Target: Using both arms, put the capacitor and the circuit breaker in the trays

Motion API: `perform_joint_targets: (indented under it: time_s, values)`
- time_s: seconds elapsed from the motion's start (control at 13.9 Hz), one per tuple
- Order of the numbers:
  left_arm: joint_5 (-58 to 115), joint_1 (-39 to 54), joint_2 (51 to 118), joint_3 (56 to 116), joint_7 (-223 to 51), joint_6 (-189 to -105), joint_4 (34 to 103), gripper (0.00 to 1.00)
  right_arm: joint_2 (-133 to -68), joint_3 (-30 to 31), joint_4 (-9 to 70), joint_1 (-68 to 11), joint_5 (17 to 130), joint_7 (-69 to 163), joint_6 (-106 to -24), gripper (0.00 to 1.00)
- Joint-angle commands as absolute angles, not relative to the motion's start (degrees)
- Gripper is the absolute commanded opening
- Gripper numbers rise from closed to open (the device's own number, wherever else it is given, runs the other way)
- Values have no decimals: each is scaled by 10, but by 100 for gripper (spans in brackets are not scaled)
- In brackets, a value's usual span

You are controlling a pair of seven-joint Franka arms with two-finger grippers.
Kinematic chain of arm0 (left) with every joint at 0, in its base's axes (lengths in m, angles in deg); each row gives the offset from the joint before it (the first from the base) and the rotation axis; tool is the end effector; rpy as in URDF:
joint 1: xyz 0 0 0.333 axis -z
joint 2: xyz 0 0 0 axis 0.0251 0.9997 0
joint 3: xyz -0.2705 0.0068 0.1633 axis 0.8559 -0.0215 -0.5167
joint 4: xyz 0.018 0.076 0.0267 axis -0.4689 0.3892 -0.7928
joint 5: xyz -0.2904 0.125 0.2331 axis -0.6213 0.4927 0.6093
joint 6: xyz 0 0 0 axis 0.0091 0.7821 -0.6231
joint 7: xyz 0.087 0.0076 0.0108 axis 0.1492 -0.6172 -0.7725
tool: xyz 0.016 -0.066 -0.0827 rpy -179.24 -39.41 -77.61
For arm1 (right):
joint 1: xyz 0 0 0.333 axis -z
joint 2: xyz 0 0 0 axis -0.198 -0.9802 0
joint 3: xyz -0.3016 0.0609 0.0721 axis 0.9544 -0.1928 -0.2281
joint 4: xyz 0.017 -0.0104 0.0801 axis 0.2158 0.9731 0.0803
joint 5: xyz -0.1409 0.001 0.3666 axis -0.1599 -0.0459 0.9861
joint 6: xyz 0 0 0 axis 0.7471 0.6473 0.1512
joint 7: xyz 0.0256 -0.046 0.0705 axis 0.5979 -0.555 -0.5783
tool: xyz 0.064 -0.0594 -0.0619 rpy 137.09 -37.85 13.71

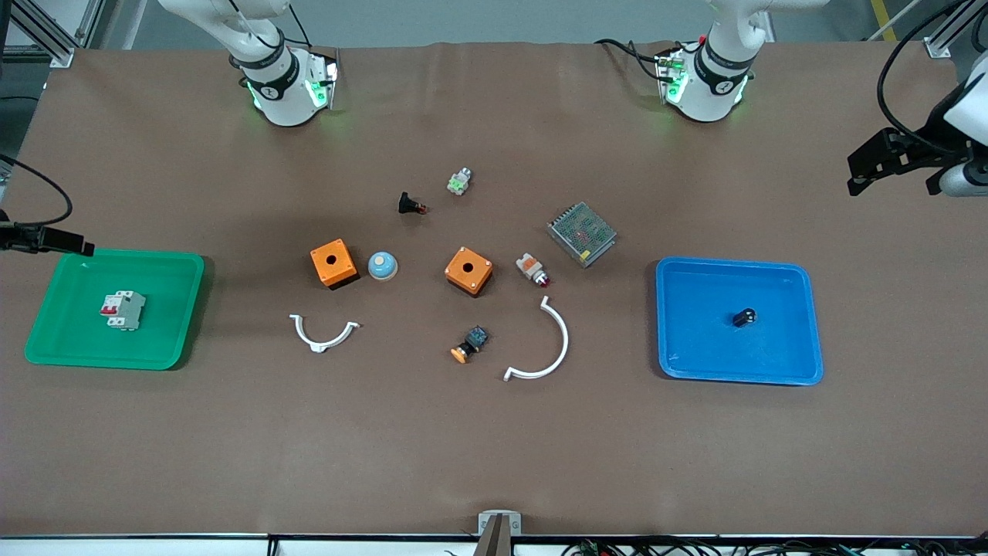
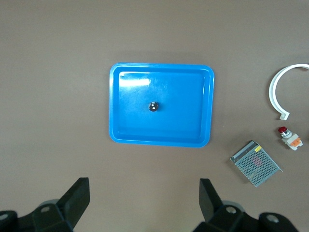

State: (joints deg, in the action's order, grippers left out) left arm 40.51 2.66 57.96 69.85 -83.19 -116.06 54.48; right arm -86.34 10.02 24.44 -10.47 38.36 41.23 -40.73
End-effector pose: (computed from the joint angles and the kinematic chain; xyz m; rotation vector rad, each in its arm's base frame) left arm 0.5404 -0.0520 0.6648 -3.0888 0.0674 -0.0519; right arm 0.5720 -0.1475 0.5102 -3.0906 0.1420 0.2967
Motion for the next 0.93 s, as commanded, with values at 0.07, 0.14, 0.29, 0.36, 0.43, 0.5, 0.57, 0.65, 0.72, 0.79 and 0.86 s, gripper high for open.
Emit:
perform_joint_targets:
  time_s: [0.07, 0.14, 0.29, 0.36, 0.43, 0.5, 0.57, 0.65, 0.72, 0.79, 0.86]
  values:
    - [401, 50, 563, 680, -830, -1160, 559, 100, -801, 99, 262, -162, 369, 493, -364, 100]
    - [401, 51, 563, 678, -830, -1160, 559, 100, -790, 98, 264, -178, 369, 512, -354, 100]
    - [400, 52, 558, 677, -830, -1158, 559, 100, -767, 98, 266, -223, 369, 547, -338, 100]
    - [399, 52, 558, 676, -826, -1156, 558, 100, -758, 98, 266, -250, 369, 576, -332, 100]
    - [399, 50, 562, 676, -825, -1157, 557, 100, -749, 98, 266, -271, 369, 604, -325, 100]
    - [399, 48, 563, 676, -824, -1157, 557, 100, -739, 98, 266, -286, 369, 612, -324, 100]
    - [399, 48, 564, 677, -824, -1157, 557, 100, -734, 98, 265, -291, 369, 612, -325, 100]
    - [399, 48, 564, 677, -823, -1157, 558, 100, -732, 97, 261, -291, 369, 612, -326, 100]
    - [399, 48, 565, 677, -822, -1157, 557, 100, -727, 97, 260, -292, 369, 612, -330, 100]
    - [398, 47, 565, 677, -821, -1157, 557, 100, -726, 97, 259, -291, 370, 612, -331, 100]
    - [398, 47, 564, 677, -822, -1157, 557, 100, -727, 98, 251, -291, 370, 611, -333, 100]
